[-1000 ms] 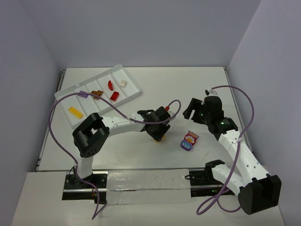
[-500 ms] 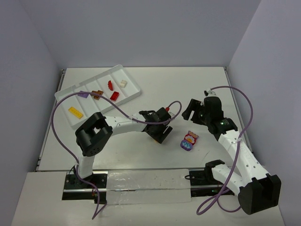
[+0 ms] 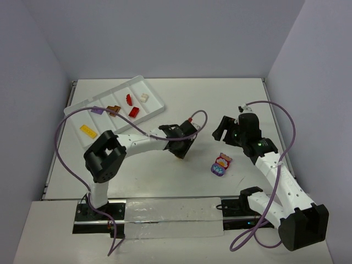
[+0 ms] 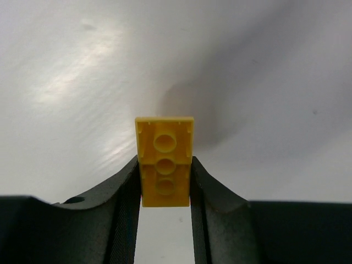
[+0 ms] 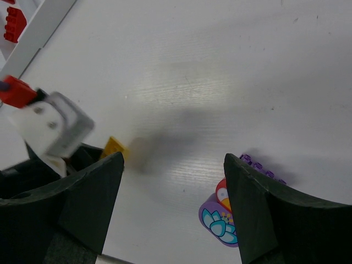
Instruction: Sort the legos into containers by color
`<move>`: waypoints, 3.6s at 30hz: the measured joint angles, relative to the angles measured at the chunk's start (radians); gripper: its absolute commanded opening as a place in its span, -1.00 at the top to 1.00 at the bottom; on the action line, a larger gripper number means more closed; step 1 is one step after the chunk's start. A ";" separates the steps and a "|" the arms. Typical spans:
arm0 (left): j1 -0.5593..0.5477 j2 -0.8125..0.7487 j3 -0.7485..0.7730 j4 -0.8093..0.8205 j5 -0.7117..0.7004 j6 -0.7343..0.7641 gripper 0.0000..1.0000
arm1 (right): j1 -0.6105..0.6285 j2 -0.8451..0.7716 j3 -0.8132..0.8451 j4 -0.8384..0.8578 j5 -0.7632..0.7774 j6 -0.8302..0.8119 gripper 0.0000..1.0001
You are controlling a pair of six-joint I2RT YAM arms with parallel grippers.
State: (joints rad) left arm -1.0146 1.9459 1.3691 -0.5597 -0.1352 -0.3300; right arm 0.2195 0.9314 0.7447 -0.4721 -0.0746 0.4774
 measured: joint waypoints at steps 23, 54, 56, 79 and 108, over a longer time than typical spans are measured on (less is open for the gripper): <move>1.262 -0.341 -0.151 0.004 0.072 -0.388 0.99 | 0.000 0.001 -0.035 0.043 -0.072 0.005 -0.62; 0.665 -0.374 -0.009 -0.004 -0.012 -0.262 -0.89 | 0.000 -0.040 -0.084 -0.058 0.197 0.183 -0.67; 0.604 -0.398 -0.037 0.011 -0.005 -0.269 -0.89 | 0.000 -0.054 -0.114 -0.073 0.224 0.235 -0.67; 0.398 -0.427 -0.116 0.017 0.002 -0.318 -0.89 | 0.306 0.104 -0.283 0.119 0.054 0.472 -0.70; 0.398 -0.424 -0.161 0.004 0.008 -0.321 -0.89 | 0.177 0.153 -0.145 -0.004 0.231 0.208 -0.88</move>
State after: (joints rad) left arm -0.6167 1.5217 1.2083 -0.5560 -0.1275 -0.6514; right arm 0.3962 1.0841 0.6000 -0.4760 0.1568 0.6850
